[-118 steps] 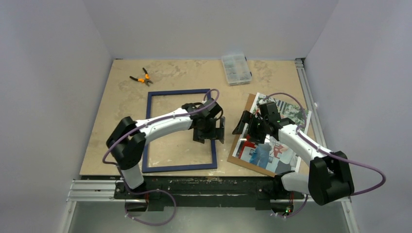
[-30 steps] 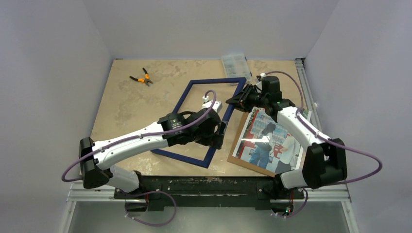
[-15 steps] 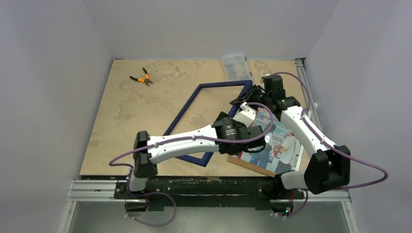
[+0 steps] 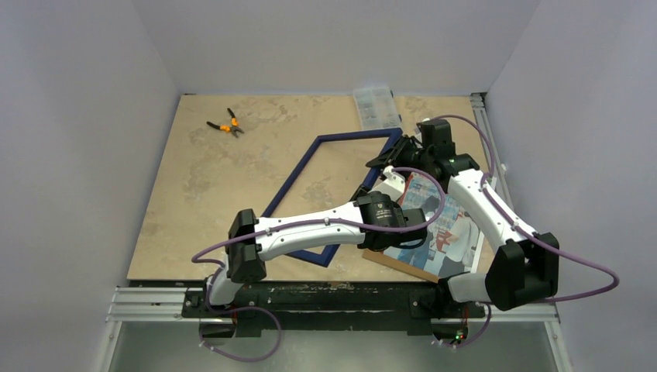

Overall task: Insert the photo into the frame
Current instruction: Turn over the photo frame at the center of the board.

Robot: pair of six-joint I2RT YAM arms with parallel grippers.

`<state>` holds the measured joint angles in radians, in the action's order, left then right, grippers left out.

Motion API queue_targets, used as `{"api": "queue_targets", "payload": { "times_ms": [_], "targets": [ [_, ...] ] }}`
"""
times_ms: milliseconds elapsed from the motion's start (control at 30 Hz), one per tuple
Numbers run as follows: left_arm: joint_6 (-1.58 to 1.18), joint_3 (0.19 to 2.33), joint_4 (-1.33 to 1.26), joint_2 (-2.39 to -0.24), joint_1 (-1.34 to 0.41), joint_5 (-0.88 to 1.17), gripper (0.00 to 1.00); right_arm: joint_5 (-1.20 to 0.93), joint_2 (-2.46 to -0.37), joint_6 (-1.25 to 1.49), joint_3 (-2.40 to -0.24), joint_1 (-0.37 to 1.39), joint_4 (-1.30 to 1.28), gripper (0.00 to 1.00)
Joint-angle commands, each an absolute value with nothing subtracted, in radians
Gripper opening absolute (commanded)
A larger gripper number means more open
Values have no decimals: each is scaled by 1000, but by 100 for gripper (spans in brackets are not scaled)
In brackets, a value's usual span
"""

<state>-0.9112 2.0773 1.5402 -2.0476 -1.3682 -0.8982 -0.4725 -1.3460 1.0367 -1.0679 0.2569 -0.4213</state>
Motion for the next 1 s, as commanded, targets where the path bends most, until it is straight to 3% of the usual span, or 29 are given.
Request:
{"api": "queue_targets", "payload": {
  "times_ms": [0, 133, 233, 300, 433, 567, 967],
  "targets": [
    [-968, 2130, 1754, -2032, -1360, -970, 25, -521, -1294, 980, -1094, 264, -387, 0],
    [-997, 2127, 1790, -2027, -1355, -982, 2, -565, -1287, 981, -1068, 264, -327, 4],
    [-1005, 2112, 1790, -2004, -1350, -986, 0, -593, -1282, 975, -1051, 263, -291, 11],
    [-1010, 2105, 1790, -1988, -1348, -989, 0, -594, -1271, 969, -1043, 264, -282, 27],
    [-1012, 2105, 1789, -1959, -1343, -991, 0, -569, -1242, 945, -1041, 264, -295, 68],
    [-1007, 2115, 1790, -1926, -1341, -987, 0, -546, -1211, 916, -1048, 263, -326, 91],
    [-909, 2111, 1707, -1771, -1341, -938, 0, -635, -1100, 952, -1009, 264, -224, 95]
  ]
}}
